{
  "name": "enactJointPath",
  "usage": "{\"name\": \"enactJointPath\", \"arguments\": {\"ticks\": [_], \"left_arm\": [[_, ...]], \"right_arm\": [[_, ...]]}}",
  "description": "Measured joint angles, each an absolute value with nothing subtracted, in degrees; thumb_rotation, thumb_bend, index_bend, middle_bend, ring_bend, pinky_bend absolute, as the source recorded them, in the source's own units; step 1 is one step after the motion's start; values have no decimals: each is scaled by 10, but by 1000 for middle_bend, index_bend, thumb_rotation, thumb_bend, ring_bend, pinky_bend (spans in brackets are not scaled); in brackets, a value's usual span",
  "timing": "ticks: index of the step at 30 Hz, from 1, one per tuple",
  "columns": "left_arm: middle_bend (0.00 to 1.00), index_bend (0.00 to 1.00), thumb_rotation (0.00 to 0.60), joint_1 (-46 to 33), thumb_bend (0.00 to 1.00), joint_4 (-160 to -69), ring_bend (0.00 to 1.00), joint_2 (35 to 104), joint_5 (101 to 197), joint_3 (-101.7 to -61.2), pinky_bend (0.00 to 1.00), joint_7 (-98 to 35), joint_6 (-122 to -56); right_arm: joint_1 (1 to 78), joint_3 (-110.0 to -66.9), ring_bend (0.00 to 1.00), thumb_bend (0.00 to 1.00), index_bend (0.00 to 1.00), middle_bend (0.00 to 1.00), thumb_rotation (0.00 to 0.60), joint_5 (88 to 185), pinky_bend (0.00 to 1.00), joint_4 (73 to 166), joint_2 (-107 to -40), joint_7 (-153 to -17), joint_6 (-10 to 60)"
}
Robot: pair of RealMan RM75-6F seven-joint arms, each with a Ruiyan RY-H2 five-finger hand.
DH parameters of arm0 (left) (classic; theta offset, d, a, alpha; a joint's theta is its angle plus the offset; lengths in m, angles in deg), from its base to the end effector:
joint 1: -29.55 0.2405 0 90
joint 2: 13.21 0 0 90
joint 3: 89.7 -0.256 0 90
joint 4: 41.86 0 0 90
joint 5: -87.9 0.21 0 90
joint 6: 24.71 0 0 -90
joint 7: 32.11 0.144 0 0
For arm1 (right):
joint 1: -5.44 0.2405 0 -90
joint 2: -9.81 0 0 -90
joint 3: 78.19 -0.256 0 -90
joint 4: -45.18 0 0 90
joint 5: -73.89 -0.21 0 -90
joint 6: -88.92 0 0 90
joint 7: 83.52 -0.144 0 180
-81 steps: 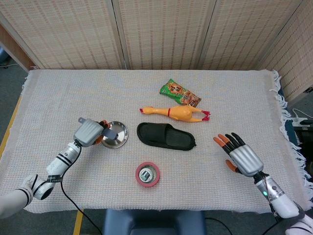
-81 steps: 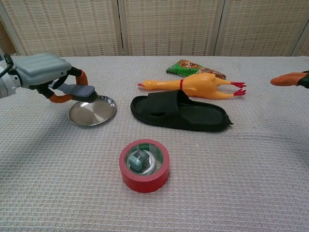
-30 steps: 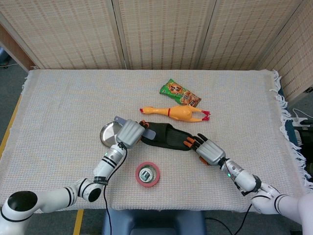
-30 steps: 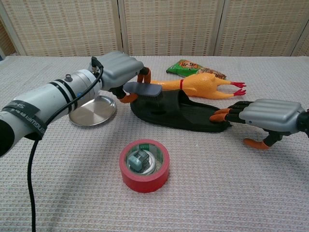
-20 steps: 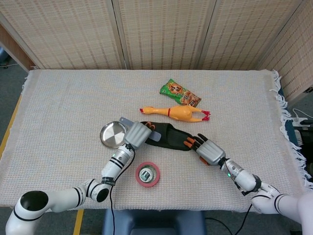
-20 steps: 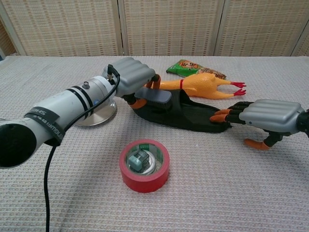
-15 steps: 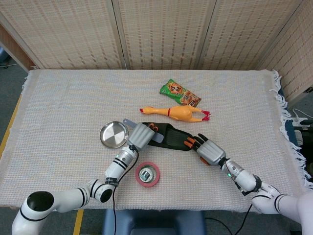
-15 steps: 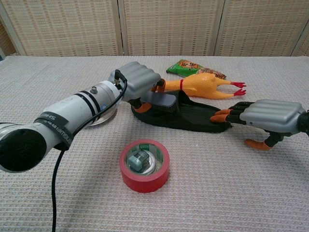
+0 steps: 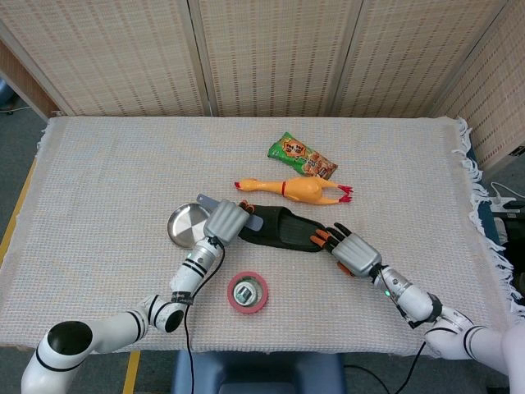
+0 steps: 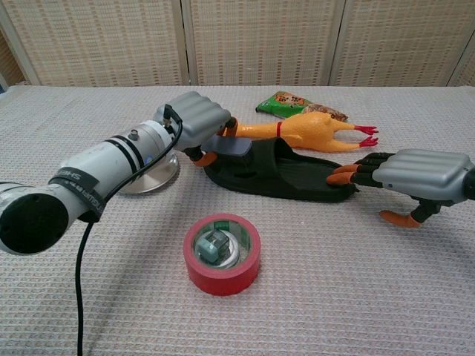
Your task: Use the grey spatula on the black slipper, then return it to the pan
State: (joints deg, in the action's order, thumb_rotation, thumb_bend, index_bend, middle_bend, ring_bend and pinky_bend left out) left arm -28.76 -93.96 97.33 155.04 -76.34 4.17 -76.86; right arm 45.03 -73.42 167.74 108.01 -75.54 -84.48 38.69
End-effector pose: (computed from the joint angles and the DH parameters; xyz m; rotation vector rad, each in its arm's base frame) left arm -0.0727 0.4034 -0.0930 -1.9570 -0.3335 -0.7738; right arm -0.2593 -0.3279 -0.0076 2.2389 -0.6415 0.6007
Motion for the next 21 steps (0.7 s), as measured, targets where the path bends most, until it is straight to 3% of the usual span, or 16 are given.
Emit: {"name": "enactJointPath", "arguments": {"ticks": [21], "left_arm": [[621, 478, 600, -307, 491, -980, 653, 988, 1572, -763, 888, 52, -779]], "right_arm": [[449, -731, 0, 464, 32, 0, 600, 1666, 0, 1102, -744, -835, 391]]}}
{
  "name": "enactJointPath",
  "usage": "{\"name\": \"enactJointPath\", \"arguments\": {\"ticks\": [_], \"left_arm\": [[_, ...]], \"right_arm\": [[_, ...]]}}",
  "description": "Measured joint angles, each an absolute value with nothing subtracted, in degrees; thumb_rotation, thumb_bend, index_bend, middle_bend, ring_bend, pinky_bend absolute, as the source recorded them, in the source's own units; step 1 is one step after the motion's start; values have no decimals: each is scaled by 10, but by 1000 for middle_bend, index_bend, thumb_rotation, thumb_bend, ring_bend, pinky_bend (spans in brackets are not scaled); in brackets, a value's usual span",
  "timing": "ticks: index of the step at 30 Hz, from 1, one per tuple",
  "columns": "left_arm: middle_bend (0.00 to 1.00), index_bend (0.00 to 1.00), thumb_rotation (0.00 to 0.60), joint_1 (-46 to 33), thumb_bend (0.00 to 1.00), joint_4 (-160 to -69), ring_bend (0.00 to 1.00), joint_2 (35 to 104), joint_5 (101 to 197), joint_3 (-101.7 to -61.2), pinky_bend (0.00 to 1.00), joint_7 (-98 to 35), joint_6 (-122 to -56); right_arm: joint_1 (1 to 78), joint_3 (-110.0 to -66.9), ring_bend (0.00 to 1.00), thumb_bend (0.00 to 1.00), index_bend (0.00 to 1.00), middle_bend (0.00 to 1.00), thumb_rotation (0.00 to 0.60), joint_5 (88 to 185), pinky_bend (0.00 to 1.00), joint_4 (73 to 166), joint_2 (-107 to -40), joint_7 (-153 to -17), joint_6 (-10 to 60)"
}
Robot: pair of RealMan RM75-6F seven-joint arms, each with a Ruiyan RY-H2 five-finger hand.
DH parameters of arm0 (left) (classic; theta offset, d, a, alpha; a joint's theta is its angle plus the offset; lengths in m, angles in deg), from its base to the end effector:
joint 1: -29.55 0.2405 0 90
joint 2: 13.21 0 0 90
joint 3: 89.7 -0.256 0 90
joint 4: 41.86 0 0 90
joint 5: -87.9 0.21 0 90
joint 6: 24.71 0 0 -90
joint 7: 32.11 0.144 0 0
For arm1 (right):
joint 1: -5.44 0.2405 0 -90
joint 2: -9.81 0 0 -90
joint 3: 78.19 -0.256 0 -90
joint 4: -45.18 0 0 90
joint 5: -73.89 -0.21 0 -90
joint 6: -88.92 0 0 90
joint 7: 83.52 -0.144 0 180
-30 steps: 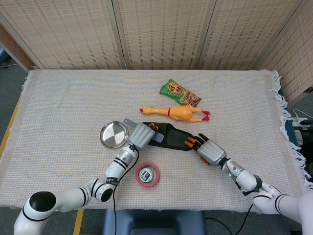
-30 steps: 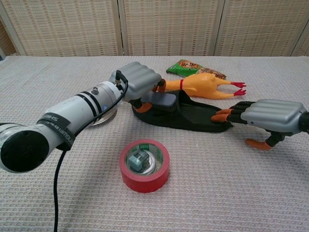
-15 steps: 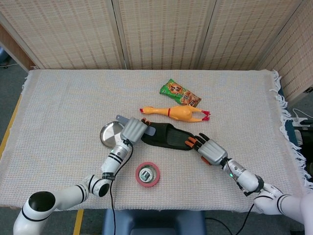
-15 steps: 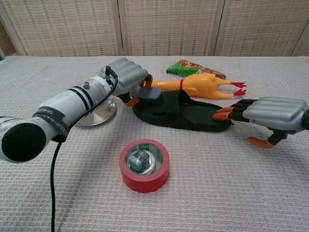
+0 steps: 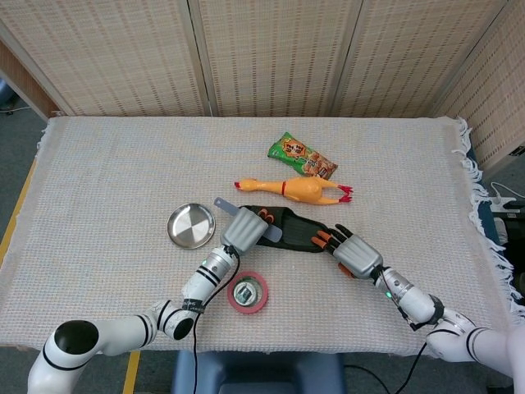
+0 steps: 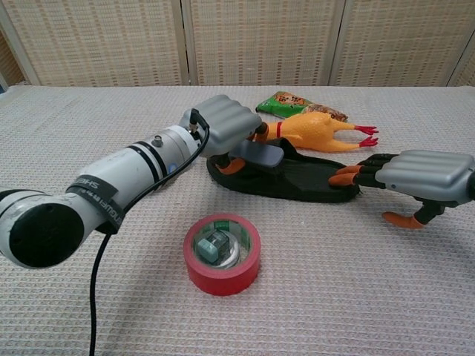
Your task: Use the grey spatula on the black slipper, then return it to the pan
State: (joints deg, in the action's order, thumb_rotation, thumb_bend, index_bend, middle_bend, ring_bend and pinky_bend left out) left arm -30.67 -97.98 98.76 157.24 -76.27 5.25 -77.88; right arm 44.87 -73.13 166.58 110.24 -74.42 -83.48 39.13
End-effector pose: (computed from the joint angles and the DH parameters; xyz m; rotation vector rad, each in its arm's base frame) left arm -0.0378 0.3816 -0.1079 -2.0217 -0.2870 -0.8674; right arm -0.2595 -0.3234 -0.0054 2.2385 -0.6626 0.5905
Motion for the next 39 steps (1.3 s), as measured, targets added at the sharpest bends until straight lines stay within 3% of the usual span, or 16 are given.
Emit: {"name": "enactJointPath", "arguments": {"ticks": [13, 27, 39], "left_arm": [[621, 482, 600, -306, 493, -885, 653, 993, 1541, -757, 886, 53, -742], [633, 494, 600, -305, 492, -980, 653, 987, 1564, -764, 887, 70, -775], [645, 499, 600, -293, 493, -956, 653, 971, 1557, -778, 888, 125, -784]], "right_arm": [[447, -731, 0, 464, 31, 0, 600, 1665, 0, 1103, -740, -830, 387], [444, -730, 0, 464, 34, 0, 600, 1661, 0, 1105, -736, -831, 387], [442, -733, 0, 465, 32, 0, 600, 1660, 0, 1106, -733, -826, 379]]}}
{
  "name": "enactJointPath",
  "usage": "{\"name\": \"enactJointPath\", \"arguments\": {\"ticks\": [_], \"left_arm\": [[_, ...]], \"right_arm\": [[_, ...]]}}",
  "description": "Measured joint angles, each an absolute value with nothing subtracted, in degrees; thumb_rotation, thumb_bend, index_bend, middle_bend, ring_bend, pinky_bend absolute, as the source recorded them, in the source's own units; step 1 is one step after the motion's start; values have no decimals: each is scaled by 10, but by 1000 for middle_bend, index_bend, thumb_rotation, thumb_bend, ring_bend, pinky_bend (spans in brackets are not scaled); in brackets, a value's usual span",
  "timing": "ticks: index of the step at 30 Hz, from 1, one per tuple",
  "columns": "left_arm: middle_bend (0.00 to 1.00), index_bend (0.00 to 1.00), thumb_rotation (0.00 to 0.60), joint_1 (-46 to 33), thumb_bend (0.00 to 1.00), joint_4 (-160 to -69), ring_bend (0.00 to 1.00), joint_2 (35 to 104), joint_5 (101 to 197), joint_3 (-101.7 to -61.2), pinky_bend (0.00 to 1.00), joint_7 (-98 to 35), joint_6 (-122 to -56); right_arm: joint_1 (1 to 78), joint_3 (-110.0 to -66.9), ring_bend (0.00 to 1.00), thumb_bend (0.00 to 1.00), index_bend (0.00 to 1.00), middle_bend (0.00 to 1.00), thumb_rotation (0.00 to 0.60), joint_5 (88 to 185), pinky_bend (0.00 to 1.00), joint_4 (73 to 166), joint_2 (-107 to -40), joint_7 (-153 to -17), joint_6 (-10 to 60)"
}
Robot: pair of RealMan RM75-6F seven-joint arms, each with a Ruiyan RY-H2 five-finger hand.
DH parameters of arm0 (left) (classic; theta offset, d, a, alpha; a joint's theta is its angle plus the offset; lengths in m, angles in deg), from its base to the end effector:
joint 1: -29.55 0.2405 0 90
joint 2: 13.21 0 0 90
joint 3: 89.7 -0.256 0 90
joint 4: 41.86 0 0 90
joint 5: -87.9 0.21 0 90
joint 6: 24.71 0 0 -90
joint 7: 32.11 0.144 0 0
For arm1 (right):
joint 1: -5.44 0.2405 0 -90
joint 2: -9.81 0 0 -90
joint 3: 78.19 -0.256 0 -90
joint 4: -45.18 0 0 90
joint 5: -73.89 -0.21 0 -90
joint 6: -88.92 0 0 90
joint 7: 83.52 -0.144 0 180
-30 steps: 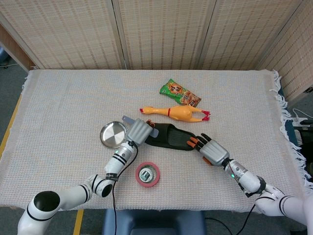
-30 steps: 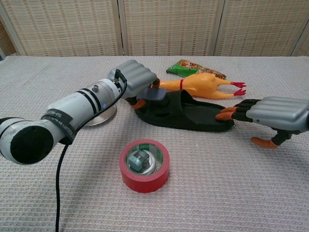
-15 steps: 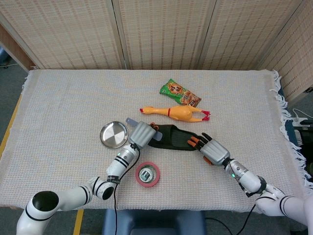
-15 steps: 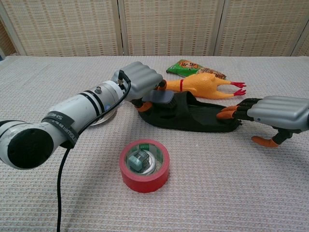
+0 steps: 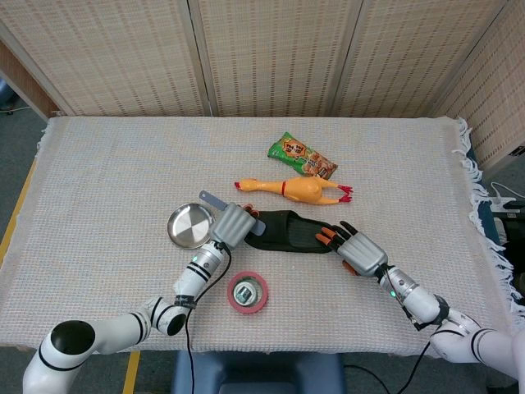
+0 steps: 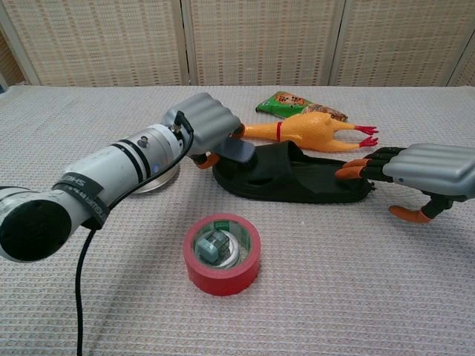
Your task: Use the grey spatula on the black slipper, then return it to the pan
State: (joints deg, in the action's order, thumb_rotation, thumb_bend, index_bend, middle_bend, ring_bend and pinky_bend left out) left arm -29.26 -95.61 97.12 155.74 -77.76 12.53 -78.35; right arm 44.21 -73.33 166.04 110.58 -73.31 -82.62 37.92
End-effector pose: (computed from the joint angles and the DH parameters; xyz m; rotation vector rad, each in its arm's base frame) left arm -0.0654 0.3958 -0.0953 -1.9735 -0.1552 -0.7079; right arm -0.2634 -0.3246 0.0042 2.2100 -0.6462 0.5924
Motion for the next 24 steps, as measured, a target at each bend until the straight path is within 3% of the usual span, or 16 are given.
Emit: {"name": "enactJointPath", "arguments": {"ticks": [9, 15, 24], "left_arm": [[649, 500, 600, -245, 493, -1035, 653, 899, 1547, -787, 889, 144, -824], [648, 498, 600, -191, 493, -1109, 653, 836, 1528, -819, 888, 181, -846], [624, 474, 600, -175, 493, -1082, 653, 829, 1481, -842, 888, 225, -822]], "right_arm": [[442, -734, 0, 465, 20, 0, 600, 1660, 0, 1104, -737, -828, 380], [441, -736, 0, 464, 31, 0, 600, 1660, 0, 1112, -737, -819, 376], [435, -744, 0, 462, 0, 0, 600, 1655, 0, 1142, -714, -789, 357]]}}
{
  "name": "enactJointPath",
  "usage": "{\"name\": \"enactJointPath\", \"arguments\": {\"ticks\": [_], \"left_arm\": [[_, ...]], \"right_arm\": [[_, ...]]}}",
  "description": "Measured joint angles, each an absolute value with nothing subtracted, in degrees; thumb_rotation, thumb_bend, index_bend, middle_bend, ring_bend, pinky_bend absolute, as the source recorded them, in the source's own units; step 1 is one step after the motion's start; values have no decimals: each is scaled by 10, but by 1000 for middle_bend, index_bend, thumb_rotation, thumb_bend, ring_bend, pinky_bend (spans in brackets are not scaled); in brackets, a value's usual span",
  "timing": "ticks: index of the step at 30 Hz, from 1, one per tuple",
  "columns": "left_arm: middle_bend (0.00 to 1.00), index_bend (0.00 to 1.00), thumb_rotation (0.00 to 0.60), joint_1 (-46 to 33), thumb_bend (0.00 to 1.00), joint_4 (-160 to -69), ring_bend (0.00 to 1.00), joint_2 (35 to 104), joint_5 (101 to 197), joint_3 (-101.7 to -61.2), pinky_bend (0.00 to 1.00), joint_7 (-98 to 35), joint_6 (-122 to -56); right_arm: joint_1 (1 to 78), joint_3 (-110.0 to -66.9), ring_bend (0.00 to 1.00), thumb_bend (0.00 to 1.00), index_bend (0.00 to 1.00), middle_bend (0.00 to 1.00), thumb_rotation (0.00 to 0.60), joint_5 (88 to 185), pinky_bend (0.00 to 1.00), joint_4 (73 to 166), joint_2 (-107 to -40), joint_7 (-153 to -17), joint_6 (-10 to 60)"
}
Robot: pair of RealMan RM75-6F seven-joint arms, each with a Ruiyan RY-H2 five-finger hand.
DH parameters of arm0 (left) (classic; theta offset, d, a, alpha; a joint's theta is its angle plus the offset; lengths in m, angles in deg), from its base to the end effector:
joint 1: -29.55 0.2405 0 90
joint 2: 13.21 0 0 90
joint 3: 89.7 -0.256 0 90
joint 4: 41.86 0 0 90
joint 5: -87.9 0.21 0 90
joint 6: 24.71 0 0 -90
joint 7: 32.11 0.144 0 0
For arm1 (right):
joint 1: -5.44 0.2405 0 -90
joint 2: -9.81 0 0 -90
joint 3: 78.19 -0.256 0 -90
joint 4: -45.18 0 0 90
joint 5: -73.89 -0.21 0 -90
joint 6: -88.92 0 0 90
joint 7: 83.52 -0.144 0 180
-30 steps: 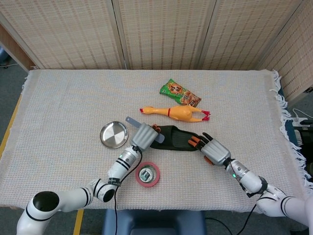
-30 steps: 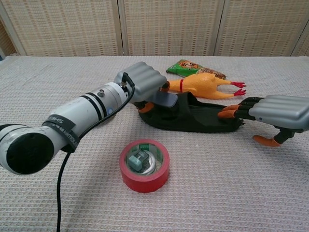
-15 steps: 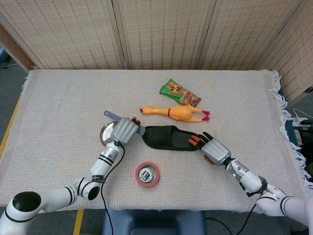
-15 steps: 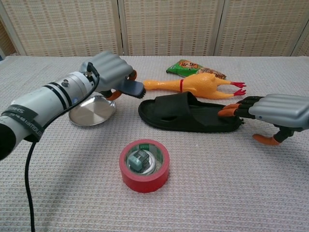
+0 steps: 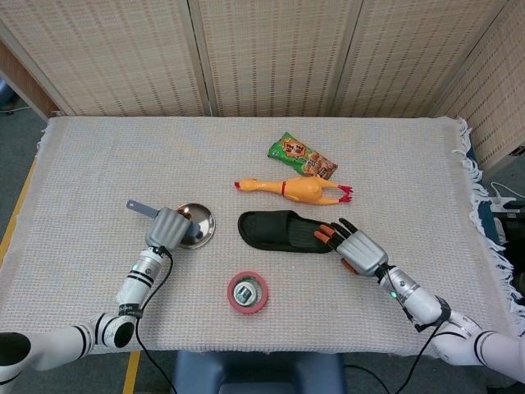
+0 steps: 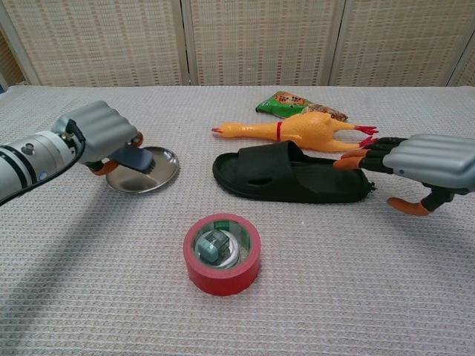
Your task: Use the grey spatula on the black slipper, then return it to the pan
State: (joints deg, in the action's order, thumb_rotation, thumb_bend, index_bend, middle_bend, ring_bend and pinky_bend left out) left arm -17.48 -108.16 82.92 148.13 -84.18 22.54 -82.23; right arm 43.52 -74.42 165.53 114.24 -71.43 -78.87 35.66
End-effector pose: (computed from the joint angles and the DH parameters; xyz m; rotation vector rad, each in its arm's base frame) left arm -0.1790 0.3799 -0.0314 -1.8980 -0.2026 -0.3870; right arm -0.2535 -0.3217 0.0137 2.1869 -0.5952 0.6321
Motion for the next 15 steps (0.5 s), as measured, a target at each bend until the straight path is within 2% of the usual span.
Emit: {"name": "enactJointPath", "arguments": {"ticks": [3, 7, 11, 15], "left_arm": [[584, 429, 600, -174, 493, -1064, 653, 836, 1470, -842, 888, 232, -816], [518, 314, 600, -173, 492, -1057, 671, 842, 1449, -839, 897, 243, -810], [507, 253, 600, -171, 489, -1056, 692, 846, 1431, -837, 904, 252, -805], [390, 160, 600, -172, 483, -1051, 690, 849, 1432, -837, 906, 248, -801]], "right_arm": [[431, -748, 0, 462, 0, 0, 600, 1650, 0, 1163, -702, -764, 349], [423, -755, 0, 456, 0, 0, 600, 1642, 0, 1198, -677, -749, 336], [415, -763, 0, 388, 0, 0, 600, 1638, 0, 1220, -661, -736, 316], [401, -775, 0, 349, 0, 0, 600, 1644, 0, 1261, -637, -732, 260]]}}
